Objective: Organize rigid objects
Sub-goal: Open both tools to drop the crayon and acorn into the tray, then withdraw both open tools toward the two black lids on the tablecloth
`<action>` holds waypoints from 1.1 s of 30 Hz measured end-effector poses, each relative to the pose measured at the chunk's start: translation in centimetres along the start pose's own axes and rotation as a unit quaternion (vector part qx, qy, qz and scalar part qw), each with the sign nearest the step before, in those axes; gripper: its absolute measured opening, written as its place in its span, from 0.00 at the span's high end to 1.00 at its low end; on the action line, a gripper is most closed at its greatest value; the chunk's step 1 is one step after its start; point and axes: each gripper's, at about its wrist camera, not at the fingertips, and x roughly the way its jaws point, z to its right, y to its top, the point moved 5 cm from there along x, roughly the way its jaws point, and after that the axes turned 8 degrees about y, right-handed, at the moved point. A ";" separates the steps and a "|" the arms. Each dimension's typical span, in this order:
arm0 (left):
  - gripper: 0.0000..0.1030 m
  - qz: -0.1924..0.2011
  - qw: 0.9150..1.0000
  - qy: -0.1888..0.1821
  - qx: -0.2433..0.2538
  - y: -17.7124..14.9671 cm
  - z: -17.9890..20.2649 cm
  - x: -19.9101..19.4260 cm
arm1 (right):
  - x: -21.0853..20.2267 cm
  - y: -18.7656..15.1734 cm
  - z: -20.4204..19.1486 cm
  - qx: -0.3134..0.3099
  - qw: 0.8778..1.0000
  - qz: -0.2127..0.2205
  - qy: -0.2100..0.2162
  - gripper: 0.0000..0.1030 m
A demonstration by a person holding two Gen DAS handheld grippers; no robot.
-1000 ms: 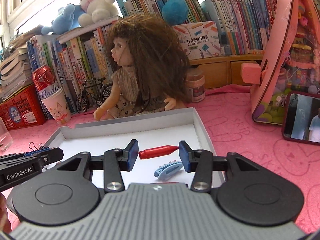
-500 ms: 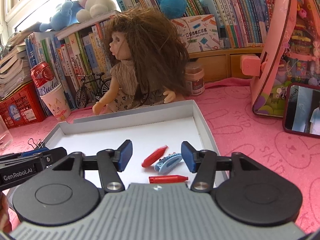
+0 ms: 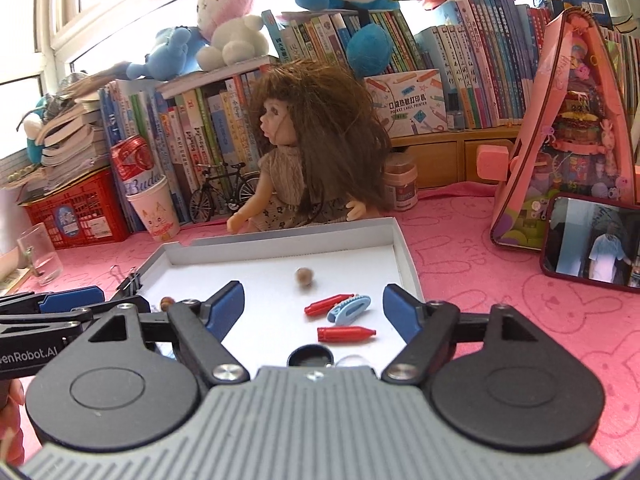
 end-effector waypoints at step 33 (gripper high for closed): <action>0.47 -0.069 0.984 -0.134 0.089 -11.2 4.5 -11.7 | -13.1 -9.6 -2.5 -0.130 0.989 -0.018 0.064 0.07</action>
